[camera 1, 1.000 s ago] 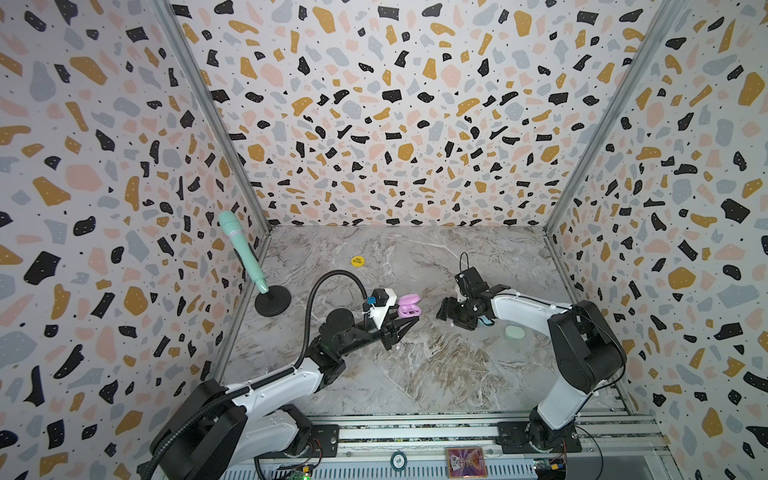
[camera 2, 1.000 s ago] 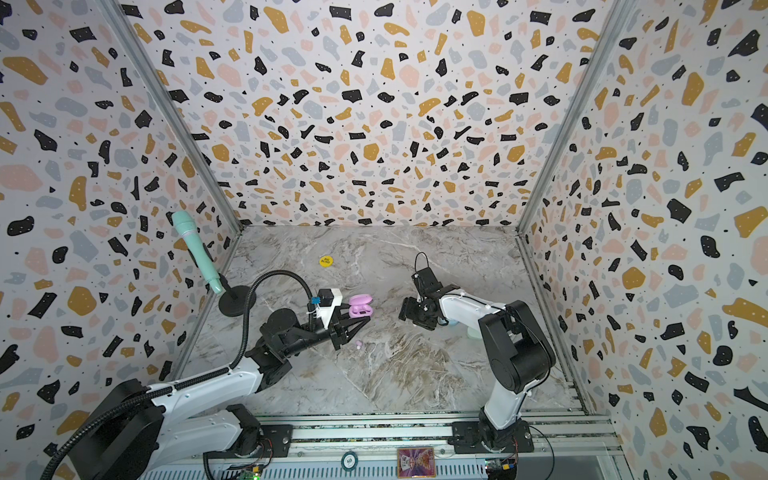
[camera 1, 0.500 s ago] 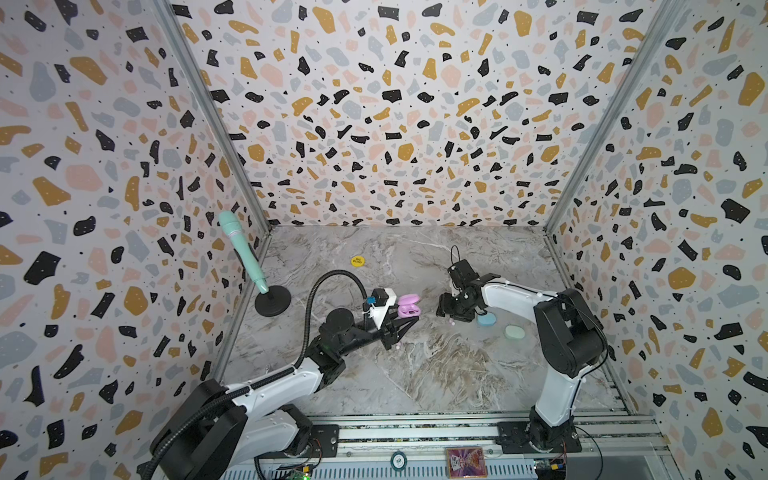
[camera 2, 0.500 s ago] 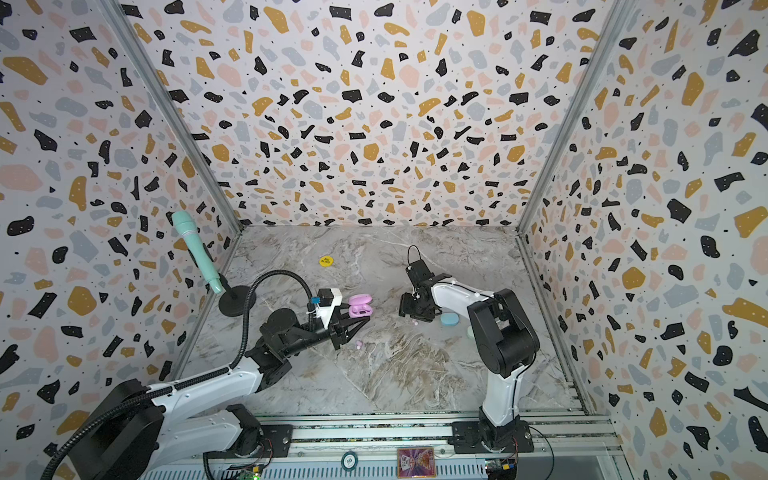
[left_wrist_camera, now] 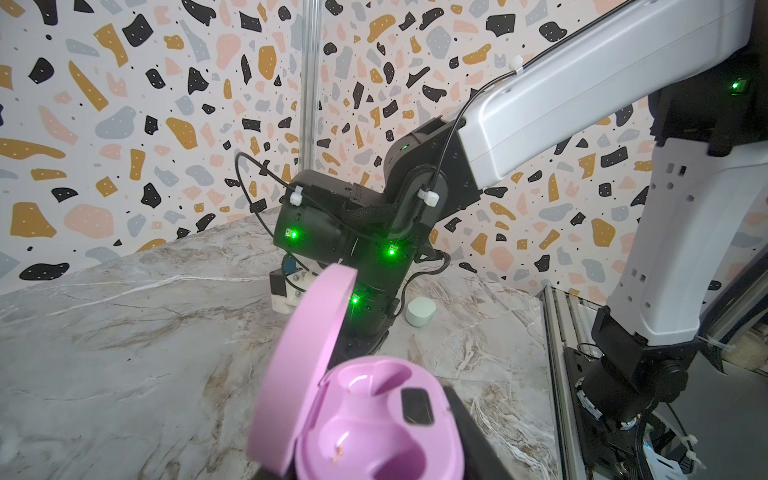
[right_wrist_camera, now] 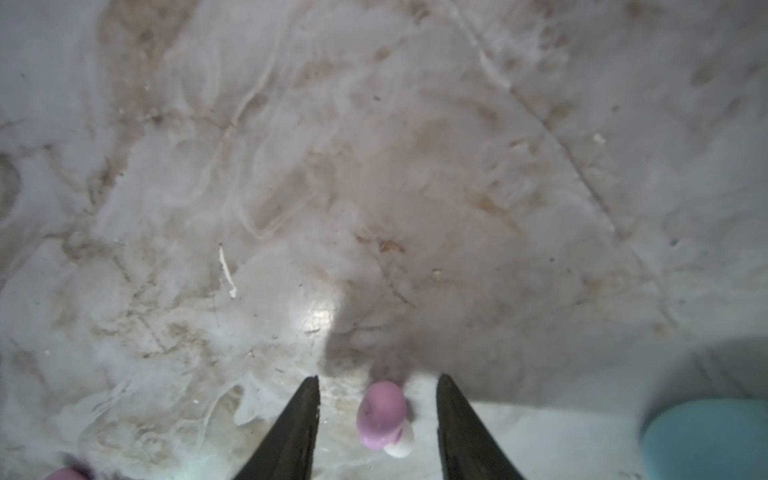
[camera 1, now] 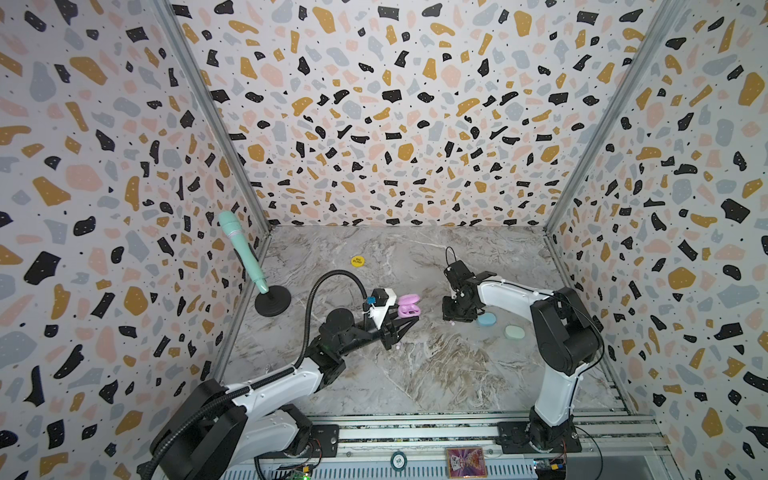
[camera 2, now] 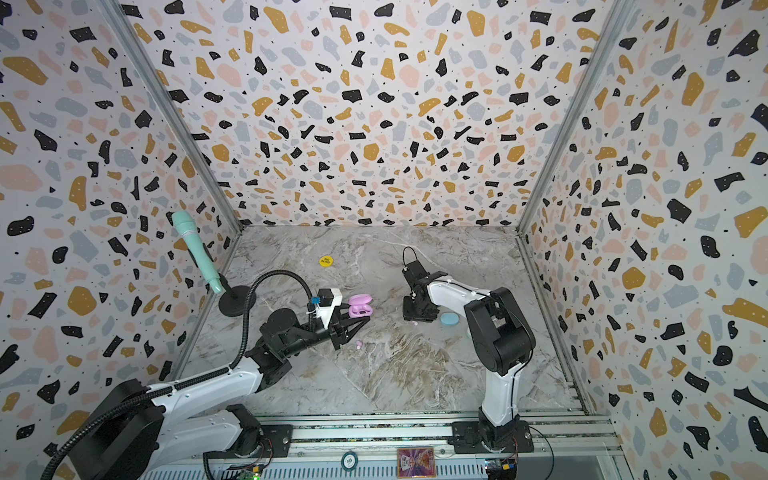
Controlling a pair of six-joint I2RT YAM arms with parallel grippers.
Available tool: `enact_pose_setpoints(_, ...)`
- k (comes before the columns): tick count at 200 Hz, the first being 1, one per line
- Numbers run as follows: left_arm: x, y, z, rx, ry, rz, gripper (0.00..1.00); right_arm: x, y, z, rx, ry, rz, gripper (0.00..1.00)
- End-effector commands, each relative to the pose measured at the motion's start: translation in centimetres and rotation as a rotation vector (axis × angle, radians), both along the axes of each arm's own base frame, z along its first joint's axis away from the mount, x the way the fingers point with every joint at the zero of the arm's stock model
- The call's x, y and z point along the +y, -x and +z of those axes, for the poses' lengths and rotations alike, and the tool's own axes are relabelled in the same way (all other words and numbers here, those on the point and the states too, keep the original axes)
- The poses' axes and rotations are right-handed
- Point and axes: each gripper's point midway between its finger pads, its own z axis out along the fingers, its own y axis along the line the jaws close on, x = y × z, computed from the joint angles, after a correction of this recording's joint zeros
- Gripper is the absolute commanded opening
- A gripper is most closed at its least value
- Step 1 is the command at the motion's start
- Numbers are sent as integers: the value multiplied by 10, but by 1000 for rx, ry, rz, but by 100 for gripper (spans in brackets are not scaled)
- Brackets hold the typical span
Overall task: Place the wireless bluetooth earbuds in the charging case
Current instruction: 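Move the right gripper down over a pink earbud on the table, then close the right gripper on the pink earbud and lift it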
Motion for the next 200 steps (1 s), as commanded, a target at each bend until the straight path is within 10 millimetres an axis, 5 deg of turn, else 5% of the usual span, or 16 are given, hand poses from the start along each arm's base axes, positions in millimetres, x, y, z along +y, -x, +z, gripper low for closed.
enact_pose_setpoints(1,3,1,14,-46,33,2,7,1,-1,3,3,15,10,43)
enact_pose_setpoints(127,5,2,15,-50,35,6,5,-2,4,-5,22,24,10,16)
enact_pose_setpoints(200,1,2,20,-52,34,-15,5,9,7,43,-53,-86,39,13)
